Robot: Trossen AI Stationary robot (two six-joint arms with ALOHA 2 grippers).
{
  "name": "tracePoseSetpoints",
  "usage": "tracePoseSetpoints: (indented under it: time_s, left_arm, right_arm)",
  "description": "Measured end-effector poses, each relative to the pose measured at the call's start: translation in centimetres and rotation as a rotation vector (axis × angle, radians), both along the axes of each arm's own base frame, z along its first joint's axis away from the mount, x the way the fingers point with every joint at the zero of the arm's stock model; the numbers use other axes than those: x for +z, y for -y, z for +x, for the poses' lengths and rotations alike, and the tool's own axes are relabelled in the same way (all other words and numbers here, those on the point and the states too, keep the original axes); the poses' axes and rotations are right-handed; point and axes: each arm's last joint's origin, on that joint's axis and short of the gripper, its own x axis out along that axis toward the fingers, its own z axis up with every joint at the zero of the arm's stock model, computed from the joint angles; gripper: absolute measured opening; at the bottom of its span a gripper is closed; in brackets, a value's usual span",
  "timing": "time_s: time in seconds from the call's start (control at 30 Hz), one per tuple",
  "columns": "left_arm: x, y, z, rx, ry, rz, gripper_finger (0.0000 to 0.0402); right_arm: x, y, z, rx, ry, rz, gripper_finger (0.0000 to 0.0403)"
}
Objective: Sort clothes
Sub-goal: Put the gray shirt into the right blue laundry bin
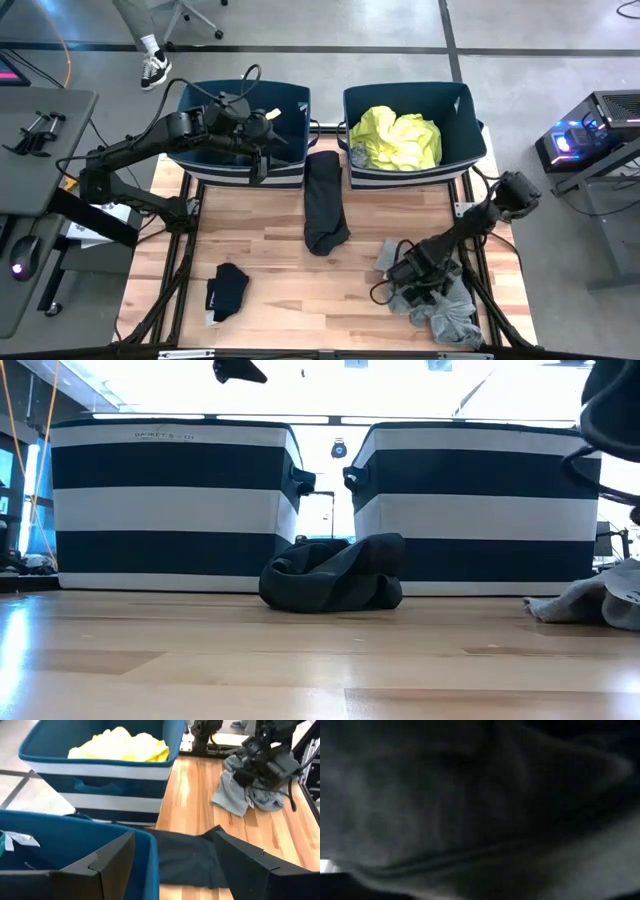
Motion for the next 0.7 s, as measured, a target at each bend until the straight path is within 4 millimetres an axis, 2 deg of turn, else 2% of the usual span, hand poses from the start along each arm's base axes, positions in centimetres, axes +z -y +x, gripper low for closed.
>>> tracePoseSetpoints:
  time_s: [0.13, 0.2, 0.33, 0.43, 0.5, 0.6, 0.7]
  left_arm:
    - [0.2, 0.0, 0.1, 0.002, 0.019, 0.003, 0.0257]
    - [0.2, 0.0, 0.1, 0.01, 0.021, -0.009, 0.0257]
    - [0.2, 0.0, 0.1, 0.015, 0.024, -0.015, 0.0257]
    - [0.3, -0.1, 0.2, 0.014, 0.033, -0.012, 0.0257]
    - [0.4, -0.1, 0.3, 0.018, 0.052, -0.012, 0.0257]
    - [0.7, -0.1, 0.2, 0.028, 0.067, -0.024, 0.0257]
    - [0.9, -0.1, 0.2, 0.028, 0.079, -0.022, 0.0257]
  right_arm:
    - [0.3, 1.2, 1.7, -0.052, 0.076, -0.052, 0.0033]
    - [1.5, 1.8, 3.3, -0.039, 0.228, -0.111, 0.0023]
    - [5.5, 2.7, 5.5, 0.076, 0.486, -0.162, 0.0033]
    - [11.3, 2.7, 7.2, 0.147, 0.757, -0.002, 0.0015]
    - [15.1, 3.3, 7.7, 0.177, 0.903, 0.07, 0.001]
    - [21.0, 5.3, 8.2, 0.139, 1.124, 0.082, 0.0011]
    - [27.3, 8.2, 7.5, 0.065, 1.337, 0.035, 0.001]
